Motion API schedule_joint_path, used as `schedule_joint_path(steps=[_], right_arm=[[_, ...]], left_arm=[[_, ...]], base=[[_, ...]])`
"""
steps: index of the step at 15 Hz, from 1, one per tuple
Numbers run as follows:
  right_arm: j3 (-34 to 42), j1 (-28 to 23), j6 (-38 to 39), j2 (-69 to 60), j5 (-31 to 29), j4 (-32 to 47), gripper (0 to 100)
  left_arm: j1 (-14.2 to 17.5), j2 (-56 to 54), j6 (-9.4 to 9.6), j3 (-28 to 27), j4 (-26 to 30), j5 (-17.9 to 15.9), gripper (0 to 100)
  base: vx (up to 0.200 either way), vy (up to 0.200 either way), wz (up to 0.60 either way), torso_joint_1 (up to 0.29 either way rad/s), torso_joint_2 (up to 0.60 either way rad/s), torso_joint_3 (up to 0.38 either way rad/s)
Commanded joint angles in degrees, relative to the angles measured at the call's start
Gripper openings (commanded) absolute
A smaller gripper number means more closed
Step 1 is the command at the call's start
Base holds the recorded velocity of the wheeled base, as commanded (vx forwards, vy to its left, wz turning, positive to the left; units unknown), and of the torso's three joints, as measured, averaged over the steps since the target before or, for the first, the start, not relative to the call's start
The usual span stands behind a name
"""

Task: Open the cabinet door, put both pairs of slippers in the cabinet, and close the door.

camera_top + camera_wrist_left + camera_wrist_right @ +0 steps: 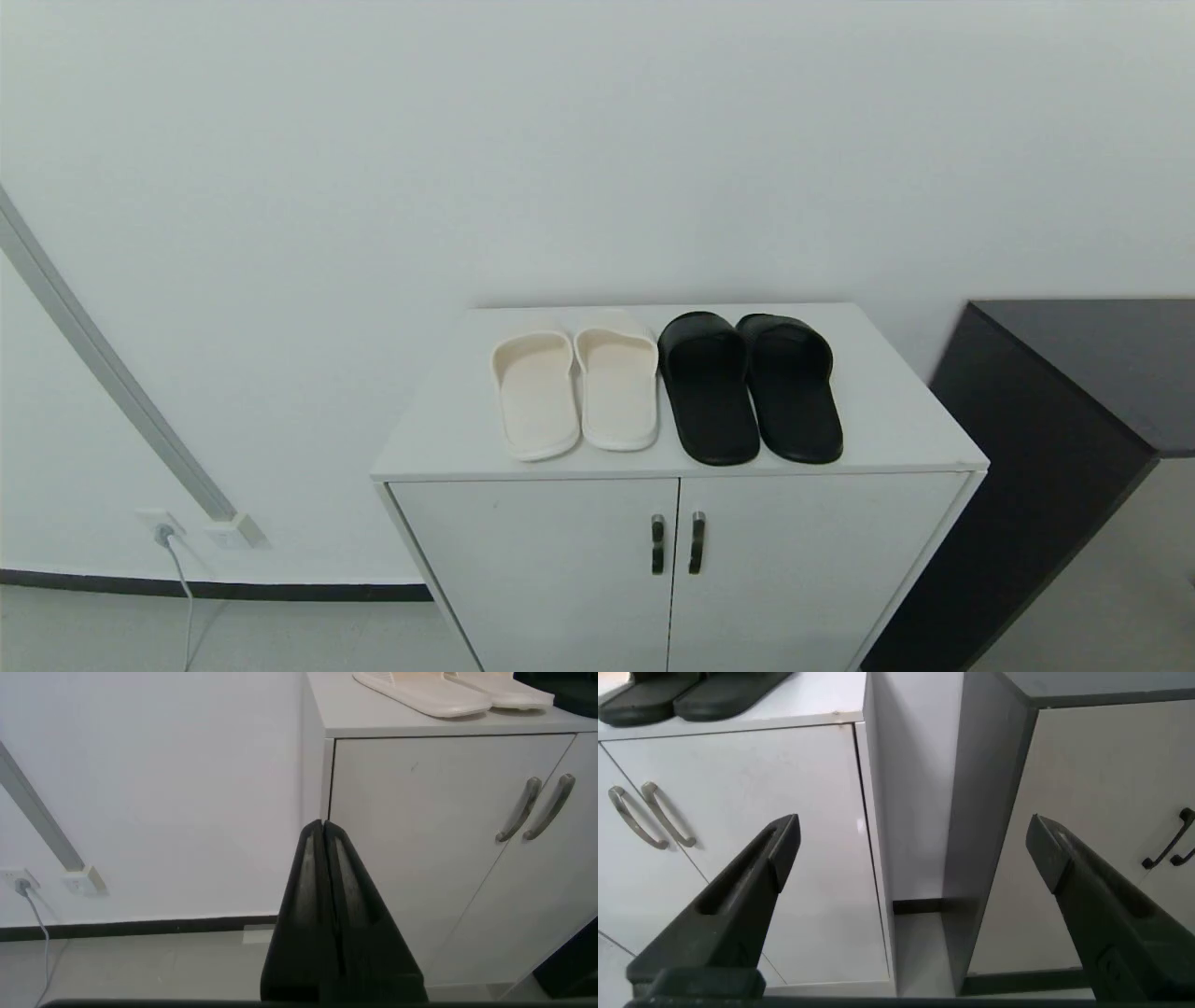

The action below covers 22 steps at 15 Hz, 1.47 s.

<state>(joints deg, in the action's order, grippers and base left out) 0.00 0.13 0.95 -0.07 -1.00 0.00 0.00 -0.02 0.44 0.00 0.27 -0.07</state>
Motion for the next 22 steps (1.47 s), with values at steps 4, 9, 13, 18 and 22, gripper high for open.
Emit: schedule_joint_path(steps=[4, 9, 13, 18, 22], right_arm=[[0.00, -0.22, -0.34, 0.16, -1.81, -0.09, 100], [-0.18, -0.31, -2.09, 0.78, -3.04, -0.09, 100], [-0.18, -0.40, -4.29, 1.92, -1.29, -0.62, 100], [-0.53, -1.36, -5.26, 2.62, -1.37, -1.49, 100], [-38.85, 2.06, 7.40, 36.81, 7.15, 2.72, 100]], left_arm=[[0.00, 0.02, 0.00, 0.00, 0.00, -0.01, 0], [0.00, 0.02, 0.00, 0.00, 0.00, -0.01, 0], [0.00, 0.02, 0.00, 0.00, 0.00, -0.01, 0], [0.00, 0.02, -0.09, 0.00, 0.00, -0.01, 0], [0.00, 0.02, 0.00, 0.00, 0.00, -0.01, 0]], base=[[0.000, 0.000, 0.00, 0.000, 0.00, 0.000], [0.000, 0.000, 0.00, 0.000, 0.00, 0.000], [0.000, 0.000, 0.00, 0.000, 0.00, 0.000], [0.000, 0.000, 0.00, 0.000, 0.00, 0.000], [0.000, 0.000, 0.00, 0.000, 0.00, 0.000]])
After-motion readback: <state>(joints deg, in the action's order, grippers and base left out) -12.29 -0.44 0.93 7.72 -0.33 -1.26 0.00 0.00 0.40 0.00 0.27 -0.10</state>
